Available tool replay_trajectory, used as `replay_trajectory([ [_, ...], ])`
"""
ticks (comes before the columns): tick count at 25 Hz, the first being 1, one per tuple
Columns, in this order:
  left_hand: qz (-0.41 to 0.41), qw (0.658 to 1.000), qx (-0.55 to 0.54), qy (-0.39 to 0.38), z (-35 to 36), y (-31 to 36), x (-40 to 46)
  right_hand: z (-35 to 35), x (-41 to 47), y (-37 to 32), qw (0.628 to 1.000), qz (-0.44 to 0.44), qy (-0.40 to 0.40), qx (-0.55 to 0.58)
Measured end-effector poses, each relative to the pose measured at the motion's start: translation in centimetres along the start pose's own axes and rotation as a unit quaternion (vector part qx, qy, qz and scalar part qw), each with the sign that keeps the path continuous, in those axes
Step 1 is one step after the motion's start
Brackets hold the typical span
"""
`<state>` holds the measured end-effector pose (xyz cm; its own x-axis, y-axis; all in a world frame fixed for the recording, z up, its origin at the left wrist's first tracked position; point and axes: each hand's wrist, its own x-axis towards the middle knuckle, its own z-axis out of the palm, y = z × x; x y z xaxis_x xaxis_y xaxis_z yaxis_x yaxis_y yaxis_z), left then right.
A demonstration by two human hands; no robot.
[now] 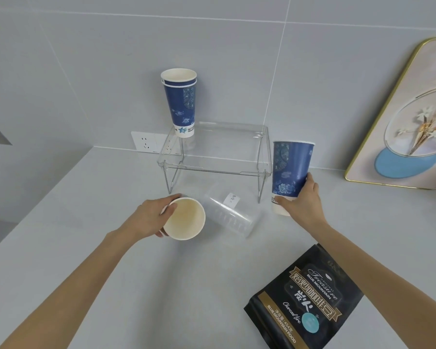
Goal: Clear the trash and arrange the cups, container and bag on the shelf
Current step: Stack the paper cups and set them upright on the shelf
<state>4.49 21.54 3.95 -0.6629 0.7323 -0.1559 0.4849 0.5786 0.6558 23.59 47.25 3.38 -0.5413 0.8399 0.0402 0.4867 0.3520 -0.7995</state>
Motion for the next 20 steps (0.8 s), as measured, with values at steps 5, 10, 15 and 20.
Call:
replay_trajectory([
  [5, -0.054, 0.996, -0.073, 0.010, -1.6, 0.6, 0.0, 0.4, -1.3, -4.3, 0.995, -0.078, -0.008, 0.060],
  [10, -0.099, 0.992, -0.082, 0.002, -2.2, 0.7, -0.2, 2.2, -3.0, -8.9, 0.982, -0.127, -0.081, 0.115],
  [15, -0.089, 0.990, -0.111, 0.019, -1.9, 0.5, -0.5, 5.2, -4.9, -11.6, 0.960, -0.170, -0.167, 0.148],
  [20, -0.067, 0.988, -0.130, 0.056, -2.0, -0.2, -0.9, 8.8, -6.4, -11.9, 0.934, -0.178, -0.259, 0.169],
])
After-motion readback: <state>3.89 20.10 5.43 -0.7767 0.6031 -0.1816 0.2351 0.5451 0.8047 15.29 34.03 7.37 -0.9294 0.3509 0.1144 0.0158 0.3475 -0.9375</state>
